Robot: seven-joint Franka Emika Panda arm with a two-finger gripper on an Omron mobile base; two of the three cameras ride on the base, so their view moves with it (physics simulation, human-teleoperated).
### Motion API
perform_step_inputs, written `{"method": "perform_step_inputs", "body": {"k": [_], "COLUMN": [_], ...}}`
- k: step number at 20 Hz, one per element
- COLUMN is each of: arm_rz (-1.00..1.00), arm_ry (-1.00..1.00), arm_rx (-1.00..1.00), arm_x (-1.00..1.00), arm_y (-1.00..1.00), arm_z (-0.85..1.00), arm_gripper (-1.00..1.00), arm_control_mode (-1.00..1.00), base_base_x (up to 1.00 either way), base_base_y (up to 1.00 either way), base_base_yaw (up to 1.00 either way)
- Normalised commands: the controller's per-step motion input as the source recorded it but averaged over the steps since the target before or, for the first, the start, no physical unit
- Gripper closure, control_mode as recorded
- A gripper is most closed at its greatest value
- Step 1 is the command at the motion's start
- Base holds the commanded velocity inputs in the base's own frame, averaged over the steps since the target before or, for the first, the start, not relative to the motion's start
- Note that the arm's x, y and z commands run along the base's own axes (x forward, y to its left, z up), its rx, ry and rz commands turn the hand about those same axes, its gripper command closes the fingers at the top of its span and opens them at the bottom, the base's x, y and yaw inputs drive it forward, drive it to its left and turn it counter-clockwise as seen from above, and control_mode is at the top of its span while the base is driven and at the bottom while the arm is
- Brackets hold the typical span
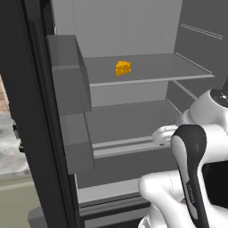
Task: Take the cheese, fish, and sweet potato from the fridge and place them on the plate on the dining counter to create an appetizer plate.
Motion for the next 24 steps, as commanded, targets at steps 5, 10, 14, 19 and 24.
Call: {"method": "perform_step_inputs", "body": {"k": [5,10,14,19,24], "arm_rz": [0.00,0.00,0.00,0.00,0.00], "arm_ry": [-0.05,-0.16,-0.26,-0.27,-0.10], "arm_rx": [0.00,0.00,0.00,0.00,0.00], "arm_x": [-0.03,0.00,0.02,0.24,0.49], "arm_y": [0.10,0.05,0.29,0.18,0.01], "arm_z": [0.52,0.65,0.52,0.26,0.33], "arm_gripper": [-1.00,-1.00,-1.00,-1.00,-1.00], "arm_control_mode": [-1.00,-1.00,-1.00,-1.00,-1.00], "base_base_x": [0.00,0.00,0.00,0.00,0.00], "base_base_y": [0.00,0.00,0.00,0.00,0.00], "base_base_yaw": [0.00,0.00,0.00,0.00,0.00]}}
